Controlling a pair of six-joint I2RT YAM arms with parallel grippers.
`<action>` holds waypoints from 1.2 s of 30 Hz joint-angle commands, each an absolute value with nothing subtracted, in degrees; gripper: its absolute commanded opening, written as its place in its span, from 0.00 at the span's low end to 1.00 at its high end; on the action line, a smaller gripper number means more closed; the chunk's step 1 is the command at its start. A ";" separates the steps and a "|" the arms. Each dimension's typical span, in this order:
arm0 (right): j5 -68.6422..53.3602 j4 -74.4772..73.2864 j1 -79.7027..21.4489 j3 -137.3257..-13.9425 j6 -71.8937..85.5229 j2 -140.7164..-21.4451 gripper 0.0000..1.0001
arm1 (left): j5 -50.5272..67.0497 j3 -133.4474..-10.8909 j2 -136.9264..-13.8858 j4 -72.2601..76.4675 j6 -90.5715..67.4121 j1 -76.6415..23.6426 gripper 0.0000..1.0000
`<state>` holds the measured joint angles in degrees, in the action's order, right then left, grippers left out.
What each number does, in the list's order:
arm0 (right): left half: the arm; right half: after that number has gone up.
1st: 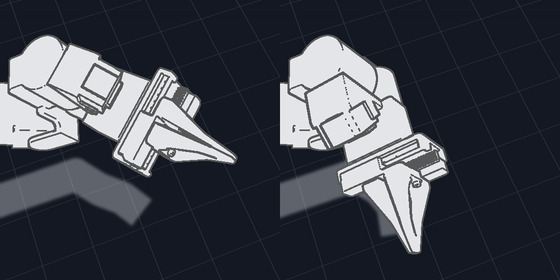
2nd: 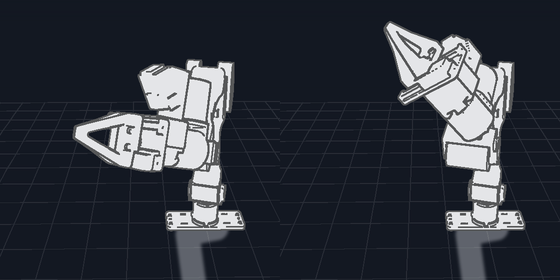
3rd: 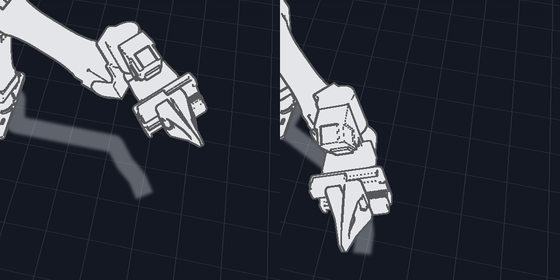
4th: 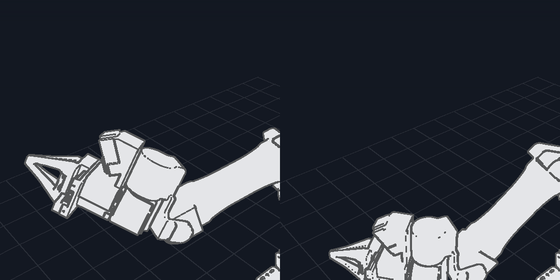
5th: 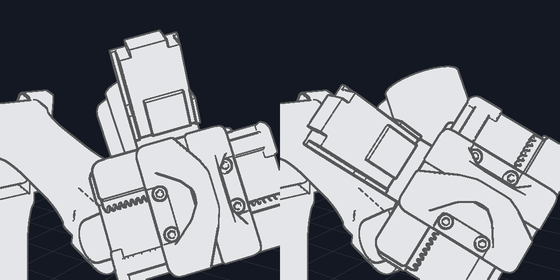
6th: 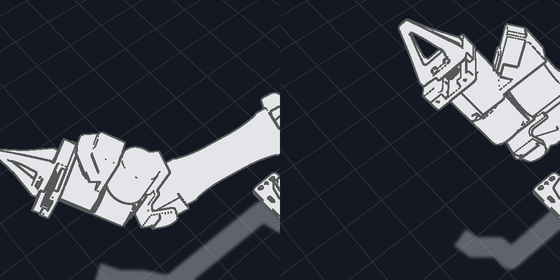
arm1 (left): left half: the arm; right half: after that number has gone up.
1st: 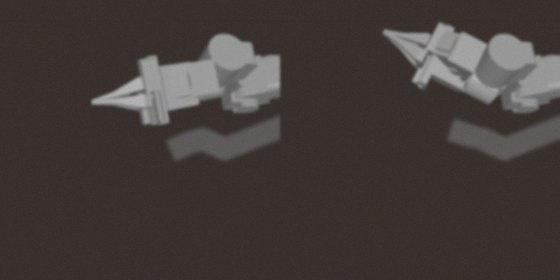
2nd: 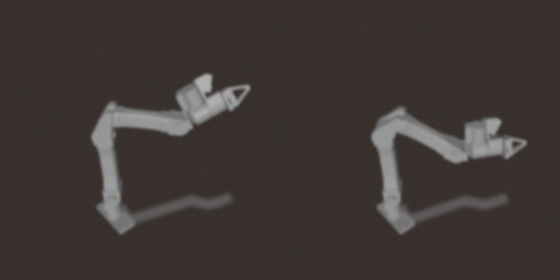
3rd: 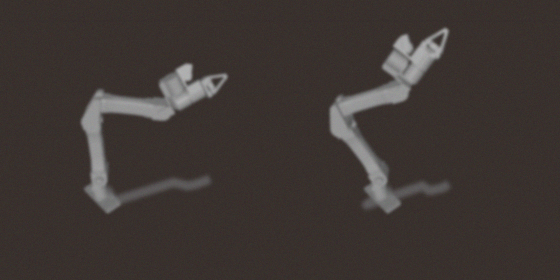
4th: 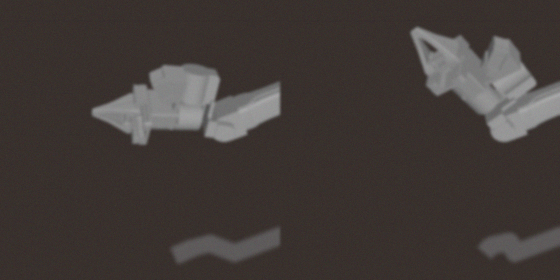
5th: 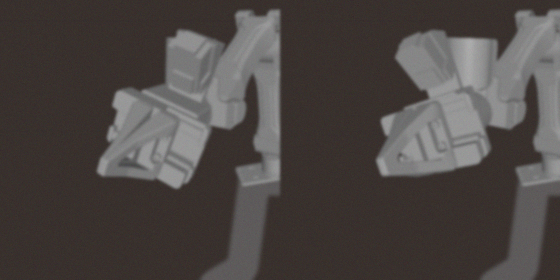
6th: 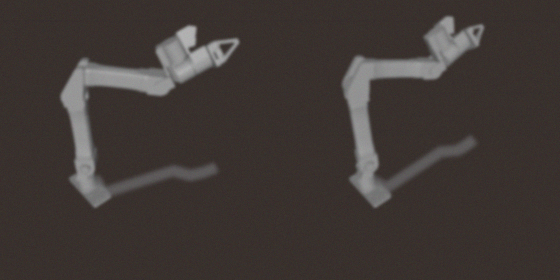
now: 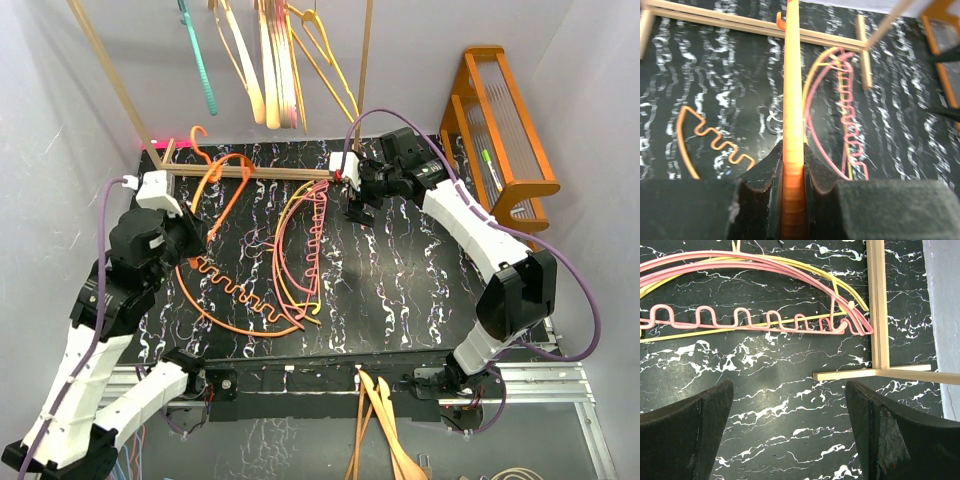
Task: Organize the hangers
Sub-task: Pick up the hanger at the center of the board, then place the hanger at the clothesline.
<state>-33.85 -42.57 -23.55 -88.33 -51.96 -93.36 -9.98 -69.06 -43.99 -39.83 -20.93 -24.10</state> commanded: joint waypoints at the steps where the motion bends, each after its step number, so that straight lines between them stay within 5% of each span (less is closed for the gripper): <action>1: -34.57 -42.26 -23.38 -91.45 -51.39 -92.13 0.98 | -26.25 -67.61 -47.40 -35.20 -18.18 -23.73 0.00; 8: -34.79 -42.12 -23.33 -88.75 -51.62 -90.20 0.98 | -29.53 -77.95 -58.15 -25.18 -4.97 -20.98 0.00; 16: -37.30 -40.19 -23.38 -85.03 -50.07 -88.41 0.98 | -10.59 -99.74 -72.79 -27.03 -0.16 -3.34 0.00; 23: -38.24 -38.75 -23.31 -81.87 -50.17 -87.94 0.98 | -2.43 -118.61 -82.31 -35.89 6.03 -1.62 0.00; 36: -39.07 -38.50 -23.25 -80.37 -51.15 -89.53 0.98 | -2.04 -131.68 -91.55 -34.25 9.35 -0.40 0.00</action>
<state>-37.69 -41.39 -23.55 -80.29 -50.89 -90.78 -2.92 -127.02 -88.90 -34.81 7.84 -1.02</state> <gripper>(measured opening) 0.983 0.123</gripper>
